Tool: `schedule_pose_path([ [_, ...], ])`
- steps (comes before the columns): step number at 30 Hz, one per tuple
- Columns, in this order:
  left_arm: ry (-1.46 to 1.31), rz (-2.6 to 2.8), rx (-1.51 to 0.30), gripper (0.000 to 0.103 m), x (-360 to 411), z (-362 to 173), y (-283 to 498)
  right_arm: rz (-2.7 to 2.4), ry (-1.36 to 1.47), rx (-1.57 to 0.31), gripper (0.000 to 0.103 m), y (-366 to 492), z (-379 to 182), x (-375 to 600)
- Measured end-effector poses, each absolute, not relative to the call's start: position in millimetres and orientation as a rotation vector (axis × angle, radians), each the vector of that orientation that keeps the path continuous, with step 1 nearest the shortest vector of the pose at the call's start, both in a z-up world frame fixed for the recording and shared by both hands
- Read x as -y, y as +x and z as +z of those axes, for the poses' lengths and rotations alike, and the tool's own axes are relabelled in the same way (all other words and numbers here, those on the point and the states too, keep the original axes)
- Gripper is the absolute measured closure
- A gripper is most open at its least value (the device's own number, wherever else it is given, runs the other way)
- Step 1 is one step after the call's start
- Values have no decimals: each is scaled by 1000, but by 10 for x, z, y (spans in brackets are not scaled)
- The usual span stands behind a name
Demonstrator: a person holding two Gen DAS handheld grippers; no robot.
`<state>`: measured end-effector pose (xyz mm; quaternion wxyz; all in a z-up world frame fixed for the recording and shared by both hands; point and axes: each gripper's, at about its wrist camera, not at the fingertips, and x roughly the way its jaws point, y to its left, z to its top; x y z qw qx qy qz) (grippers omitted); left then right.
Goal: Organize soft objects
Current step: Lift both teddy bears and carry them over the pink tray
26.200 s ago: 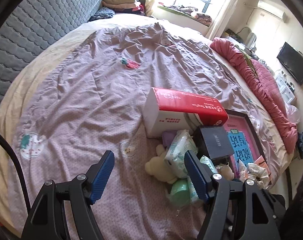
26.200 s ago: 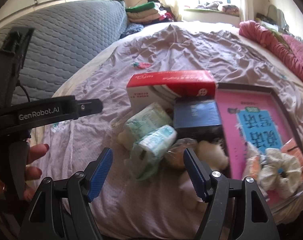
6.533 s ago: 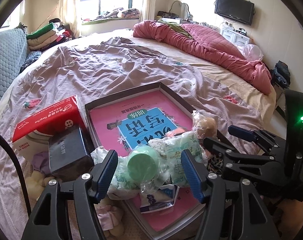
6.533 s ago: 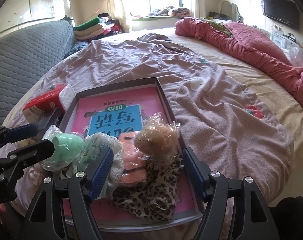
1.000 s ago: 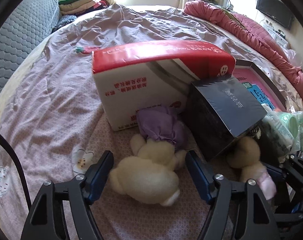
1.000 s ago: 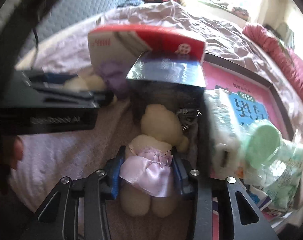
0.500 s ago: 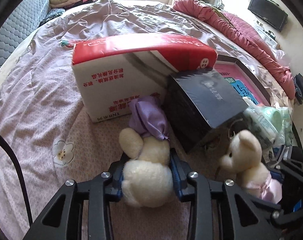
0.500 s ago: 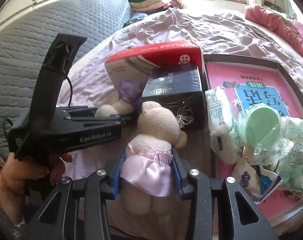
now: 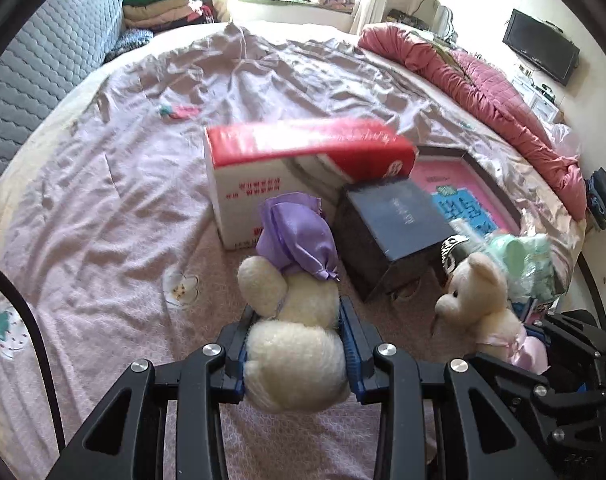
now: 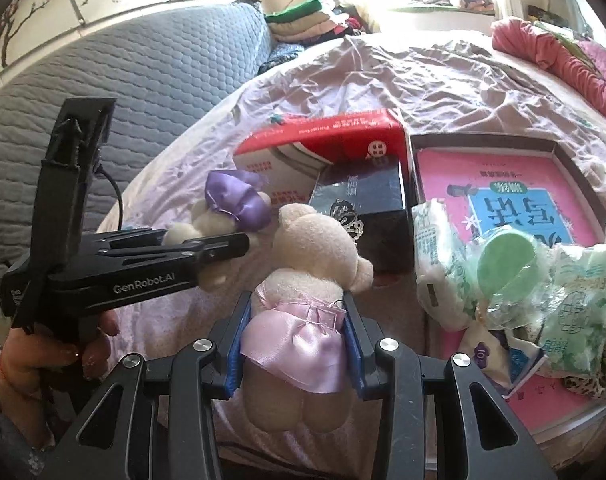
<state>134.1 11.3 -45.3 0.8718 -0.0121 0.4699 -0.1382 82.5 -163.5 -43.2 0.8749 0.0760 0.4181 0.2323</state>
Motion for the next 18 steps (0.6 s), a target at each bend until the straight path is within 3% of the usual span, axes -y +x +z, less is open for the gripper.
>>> schedule_pose_path([
  [18, 48, -361, -788, 66, 493, 335, 942, 339, 201, -727, 61, 618, 136, 2353],
])
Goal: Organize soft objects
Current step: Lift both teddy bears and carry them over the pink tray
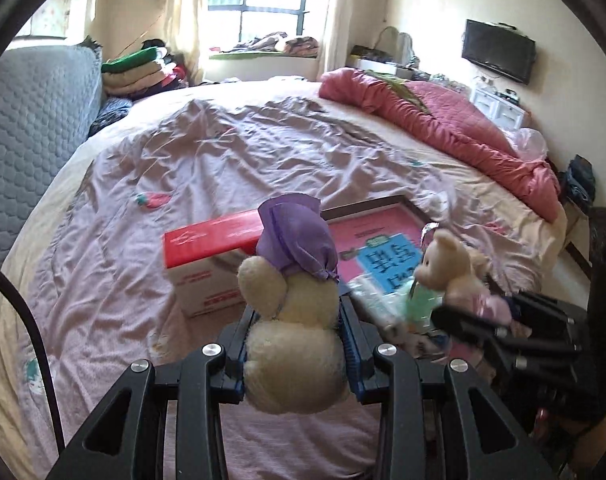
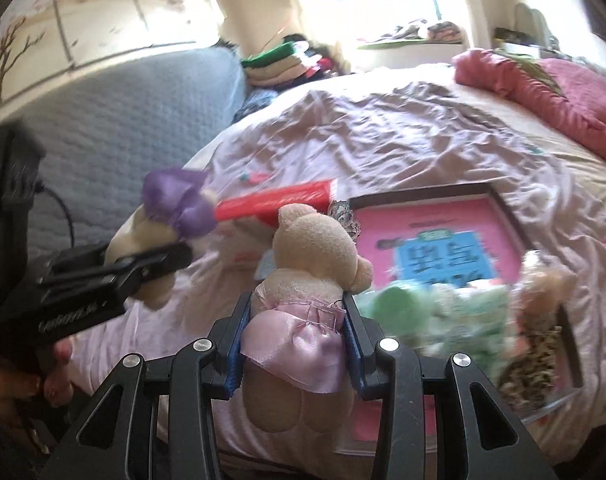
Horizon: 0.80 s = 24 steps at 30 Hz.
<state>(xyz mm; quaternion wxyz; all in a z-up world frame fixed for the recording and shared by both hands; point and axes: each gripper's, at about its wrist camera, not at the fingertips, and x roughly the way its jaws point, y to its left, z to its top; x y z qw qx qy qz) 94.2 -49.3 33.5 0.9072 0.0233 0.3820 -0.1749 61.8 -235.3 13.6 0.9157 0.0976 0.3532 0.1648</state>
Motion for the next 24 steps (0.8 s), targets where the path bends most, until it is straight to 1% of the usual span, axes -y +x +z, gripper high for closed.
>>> schedule_pose_path([
  [6, 32, -421, -782, 66, 743, 380, 862, 252, 251, -668, 60, 545, 343, 2842],
  [12, 37, -453, -789, 66, 986, 399, 800, 166, 238, -633, 60, 454, 489, 3208],
  [19, 38, -500, -796, 66, 1273, 394, 741, 133, 267, -601, 60, 357, 529, 3478],
  [24, 53, -529, -826, 66, 1508, 280, 739, 118, 279, -606, 60, 355, 486, 3599],
])
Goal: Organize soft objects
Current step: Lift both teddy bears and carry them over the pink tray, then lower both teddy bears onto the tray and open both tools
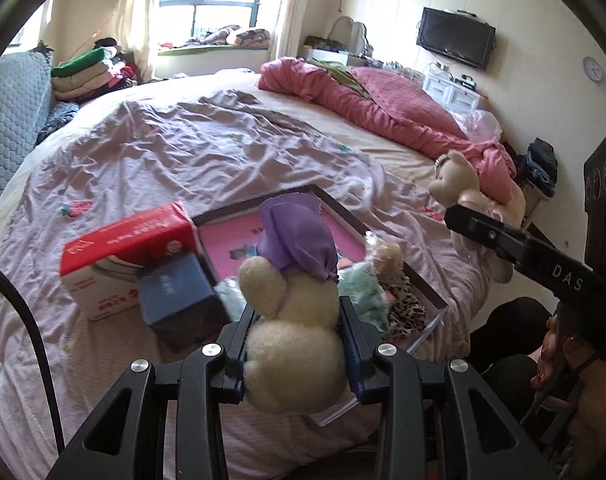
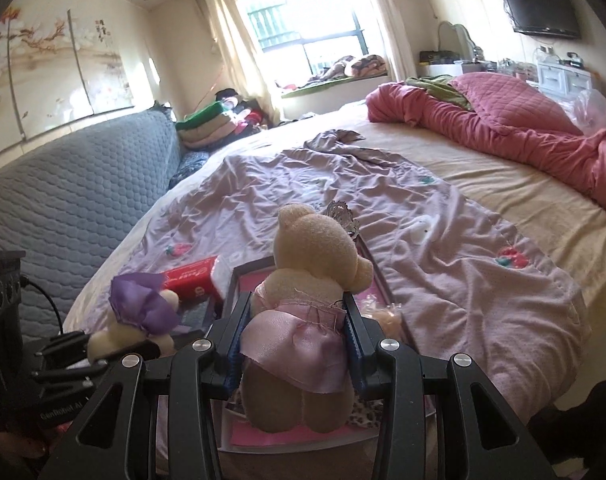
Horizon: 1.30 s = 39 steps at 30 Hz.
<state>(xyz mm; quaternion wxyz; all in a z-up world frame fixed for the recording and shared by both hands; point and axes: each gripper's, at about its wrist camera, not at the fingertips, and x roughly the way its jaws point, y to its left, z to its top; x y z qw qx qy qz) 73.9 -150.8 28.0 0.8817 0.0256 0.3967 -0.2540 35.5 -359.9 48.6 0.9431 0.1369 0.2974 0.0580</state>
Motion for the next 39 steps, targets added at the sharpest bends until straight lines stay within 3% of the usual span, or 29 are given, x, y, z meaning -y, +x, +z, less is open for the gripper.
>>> schedule_pose_path([
  [39, 120, -542, -1003, 66, 1963, -608, 870, 99, 264, -773, 60, 542, -344, 3751],
])
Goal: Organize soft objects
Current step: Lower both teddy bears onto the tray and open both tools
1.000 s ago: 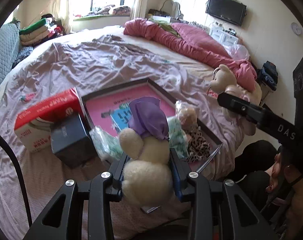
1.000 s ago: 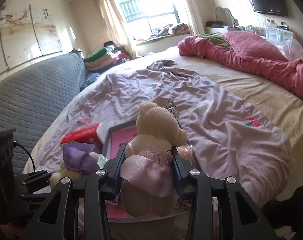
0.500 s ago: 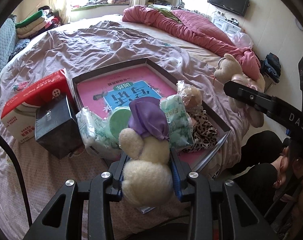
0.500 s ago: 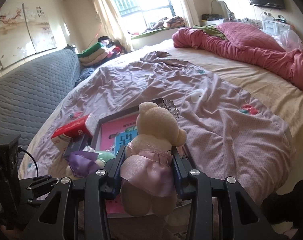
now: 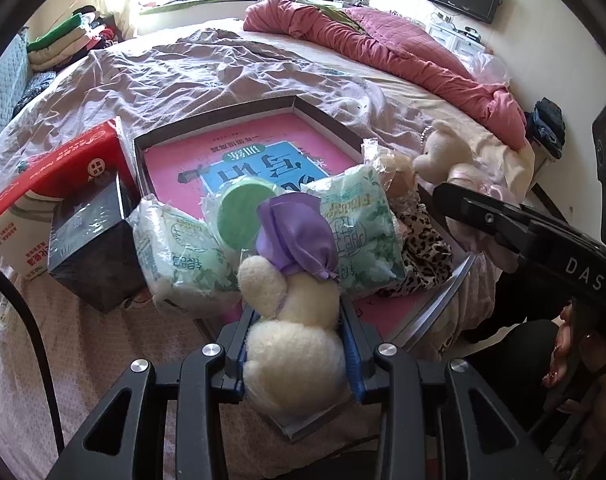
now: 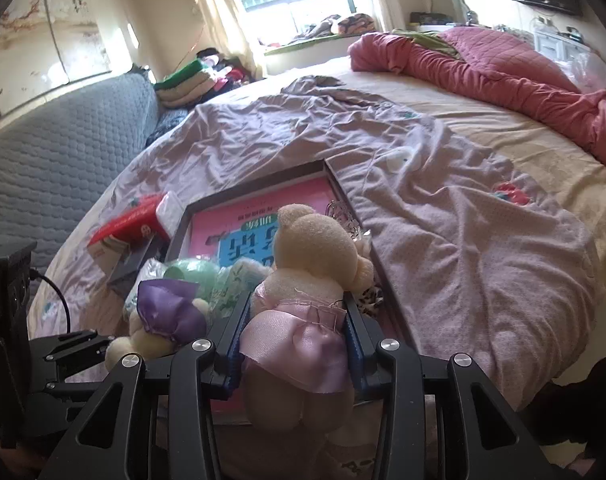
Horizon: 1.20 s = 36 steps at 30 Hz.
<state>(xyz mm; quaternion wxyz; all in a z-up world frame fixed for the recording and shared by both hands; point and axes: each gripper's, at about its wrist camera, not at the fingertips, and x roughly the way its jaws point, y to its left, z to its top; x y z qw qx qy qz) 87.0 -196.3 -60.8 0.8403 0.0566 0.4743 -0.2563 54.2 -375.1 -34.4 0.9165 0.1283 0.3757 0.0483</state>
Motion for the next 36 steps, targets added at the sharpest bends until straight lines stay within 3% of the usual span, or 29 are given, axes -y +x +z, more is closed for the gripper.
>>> schedule_pose_path([
  [36, 103, -550, -1009, 66, 1953, -739, 935, 84, 213, -806, 59, 828, -743, 3632],
])
